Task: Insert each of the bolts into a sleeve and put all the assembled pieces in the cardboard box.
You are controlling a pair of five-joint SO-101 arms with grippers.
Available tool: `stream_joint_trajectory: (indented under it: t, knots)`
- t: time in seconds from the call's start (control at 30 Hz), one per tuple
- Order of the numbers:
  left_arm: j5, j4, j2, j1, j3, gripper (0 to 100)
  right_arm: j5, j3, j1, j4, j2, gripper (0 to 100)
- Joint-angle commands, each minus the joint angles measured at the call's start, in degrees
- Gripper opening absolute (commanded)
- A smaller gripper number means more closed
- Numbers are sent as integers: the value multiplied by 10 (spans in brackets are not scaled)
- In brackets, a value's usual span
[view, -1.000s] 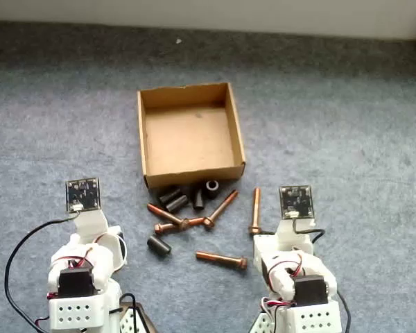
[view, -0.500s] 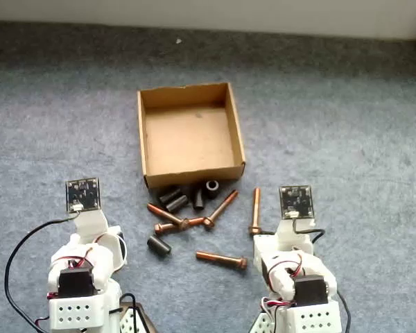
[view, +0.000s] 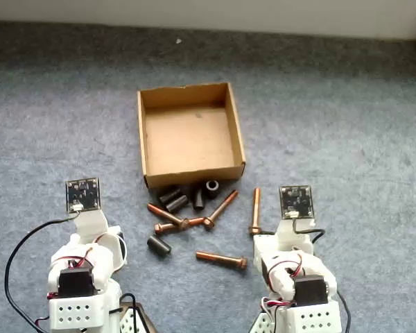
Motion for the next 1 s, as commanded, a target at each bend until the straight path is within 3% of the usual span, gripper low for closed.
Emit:
stream_joint_trajectory:
  t: [0.0, 0.17, 0.4, 0.6, 0.73, 0.97]
  knots:
    - [-3, 3, 0, -5, 11, 21, -3, 87, 3, 5, -7, 4]
    - [-3, 3, 0, -4, 11, 21, 18, 43, 5, 4, -7, 6]
    - [-4, 3, 0, -4, 11, 22, 258, -83, 5, -30, -7, 6]
    - [-4, 3, 0, -3, 11, 23, 236, -163, 1, -74, 0, 7]
    - [-4, 2, 0, -3, 11, 24, 236, -225, -43, -74, 14, 7]
    - [-4, 3, 0, -3, 11, 24, 236, -332, -154, -74, 269, 7]
